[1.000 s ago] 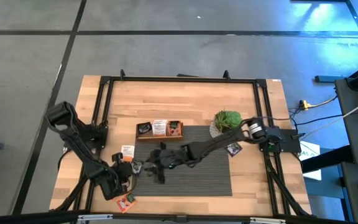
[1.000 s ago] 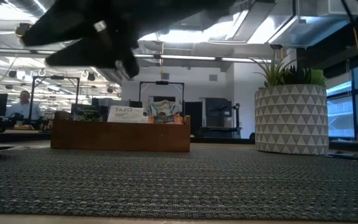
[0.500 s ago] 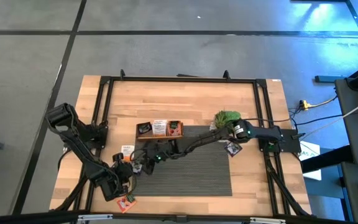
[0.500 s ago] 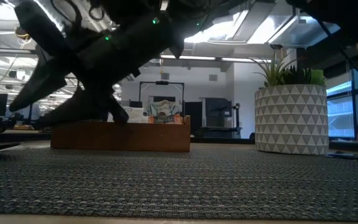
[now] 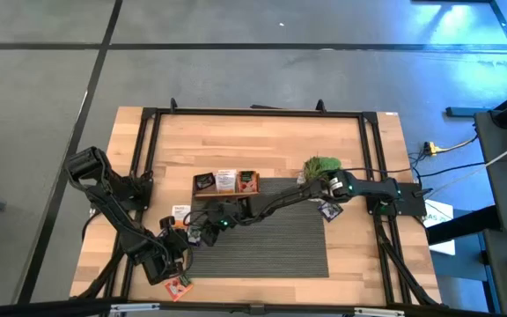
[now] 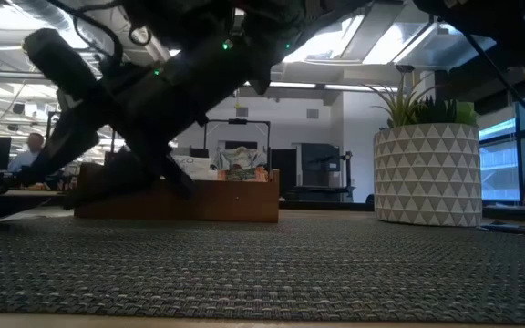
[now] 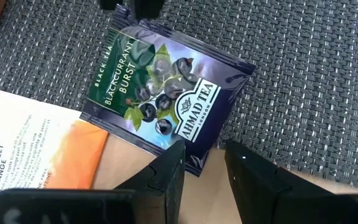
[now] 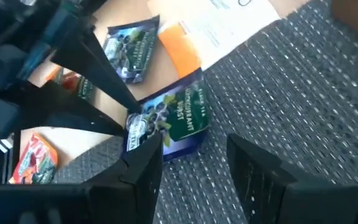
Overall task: Pick & Place Tea
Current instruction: Put the violet tea bag to the left section of the wooden organizer
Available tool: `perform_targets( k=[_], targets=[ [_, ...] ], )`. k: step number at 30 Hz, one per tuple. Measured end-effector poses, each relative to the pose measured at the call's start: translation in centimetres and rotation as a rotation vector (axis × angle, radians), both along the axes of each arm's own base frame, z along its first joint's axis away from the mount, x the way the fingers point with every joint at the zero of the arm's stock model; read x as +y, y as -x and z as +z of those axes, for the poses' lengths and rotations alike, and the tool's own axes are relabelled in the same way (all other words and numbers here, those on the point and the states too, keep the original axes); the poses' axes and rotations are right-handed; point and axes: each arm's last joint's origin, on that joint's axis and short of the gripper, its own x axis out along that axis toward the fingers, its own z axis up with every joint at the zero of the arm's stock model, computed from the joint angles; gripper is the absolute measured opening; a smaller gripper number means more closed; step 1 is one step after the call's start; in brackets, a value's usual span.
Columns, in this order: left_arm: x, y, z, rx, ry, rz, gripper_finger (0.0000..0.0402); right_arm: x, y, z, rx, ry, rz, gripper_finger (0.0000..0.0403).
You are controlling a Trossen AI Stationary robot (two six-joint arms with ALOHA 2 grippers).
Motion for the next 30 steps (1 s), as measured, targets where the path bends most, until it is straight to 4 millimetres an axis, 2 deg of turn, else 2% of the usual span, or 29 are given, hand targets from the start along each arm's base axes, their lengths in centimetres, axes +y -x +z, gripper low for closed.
perform_targets(
  k=[4,9,24,30],
  targets=[
    [0.0,-0.01,0.0,-0.001,0.002,0.0,0.0114,0.18,-0.29,-0.89,-0.018,-0.041,0.025,0.0179],
    [0.0,0.02,-0.02,-0.001,0.0,-0.001,0.0114,0.24,-0.44,-0.94,-0.035,-0.058,0.029,0.0172],
    [0.0,0.02,-0.01,-0.004,-0.002,-0.001,0.0114,-0.44,-0.63,-0.86,-0.055,-0.013,0.053,0.0016],
    [-0.1,0.21,0.17,-0.012,0.003,-0.01,0.0114,-0.45,-0.63,-0.87,-0.061,0.027,0.083,0.0006]
  ],
)
